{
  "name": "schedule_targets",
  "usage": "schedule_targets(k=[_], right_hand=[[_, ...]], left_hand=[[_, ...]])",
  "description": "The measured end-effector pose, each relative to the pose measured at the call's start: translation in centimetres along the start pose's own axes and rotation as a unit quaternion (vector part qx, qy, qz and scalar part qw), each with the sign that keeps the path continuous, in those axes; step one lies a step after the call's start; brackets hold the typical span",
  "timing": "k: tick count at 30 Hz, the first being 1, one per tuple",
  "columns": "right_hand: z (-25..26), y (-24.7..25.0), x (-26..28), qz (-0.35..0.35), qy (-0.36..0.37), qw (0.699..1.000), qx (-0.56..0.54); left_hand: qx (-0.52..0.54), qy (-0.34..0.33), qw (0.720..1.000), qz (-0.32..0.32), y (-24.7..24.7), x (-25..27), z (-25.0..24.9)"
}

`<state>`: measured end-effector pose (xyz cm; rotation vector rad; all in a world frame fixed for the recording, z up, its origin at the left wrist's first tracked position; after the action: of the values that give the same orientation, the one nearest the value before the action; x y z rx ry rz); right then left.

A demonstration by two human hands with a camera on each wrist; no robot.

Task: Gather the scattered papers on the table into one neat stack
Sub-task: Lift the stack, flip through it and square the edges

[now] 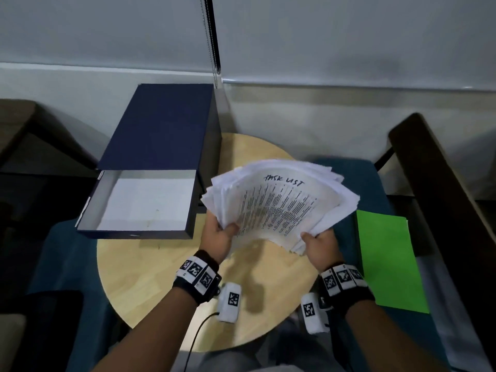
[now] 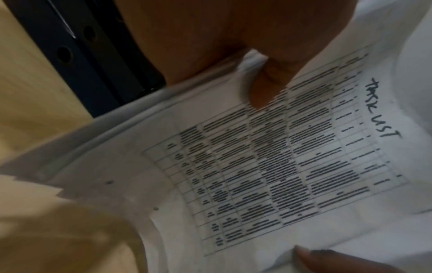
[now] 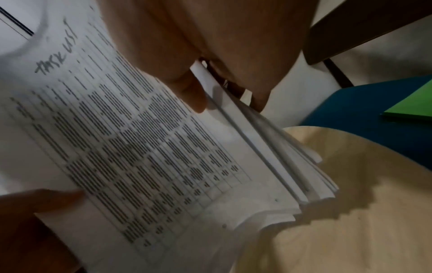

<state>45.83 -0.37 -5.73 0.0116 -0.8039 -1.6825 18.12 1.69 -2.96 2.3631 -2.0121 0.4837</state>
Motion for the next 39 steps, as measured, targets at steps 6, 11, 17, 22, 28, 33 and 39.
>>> schedule_targets(k=[6, 11, 17, 22, 28, 33, 39], right_hand=[[1.6, 0.0, -0.5, -0.031, 0.031, 0.998, -0.053], [2.0, 0.2, -1.1, -0.040, 0.054, 0.994, -0.084], [2.7, -1.9, -1.2, -0.010, 0.071, 0.997, -0.003], [3.7, -1.8, -0.7, -0.036, 0.090, 0.995, -0.004], [3.7, 0.0, 2.3, -0.031, 0.166, 0.982, -0.088], [7.3, 2.7, 3.5, -0.042, 0.212, 0.950, -0.224], [8.6, 2.5, 3.5, -0.080, 0.166, 0.951, -0.249]], left_hand=[[0.001, -0.044, 0.999, -0.003, 0.7, -0.8, -1.8], [0.015, -0.052, 0.998, 0.011, 0.8, -1.2, -2.6], [0.012, -0.027, 0.999, 0.028, -0.5, -1.9, -1.6], [0.050, -0.043, 0.998, -0.003, -0.8, -1.9, -2.2], [0.098, -0.081, 0.992, -0.027, 1.0, 0.4, -3.1], [0.066, -0.174, 0.982, -0.027, -0.3, 0.9, -7.4], [0.076, -0.155, 0.982, -0.071, -0.9, 0.5, -8.1]])
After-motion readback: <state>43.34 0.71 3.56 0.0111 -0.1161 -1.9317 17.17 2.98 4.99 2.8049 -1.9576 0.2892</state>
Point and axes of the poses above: each hand's wrist, its own x-axis away from the middle knuckle, its own y-axis out of the back of the hand, z = x × y, the point moved 9 cm from there along -x, towards the middle knuckle, and after that the axes turned 14 degrees about x, right-handed, at the moved point
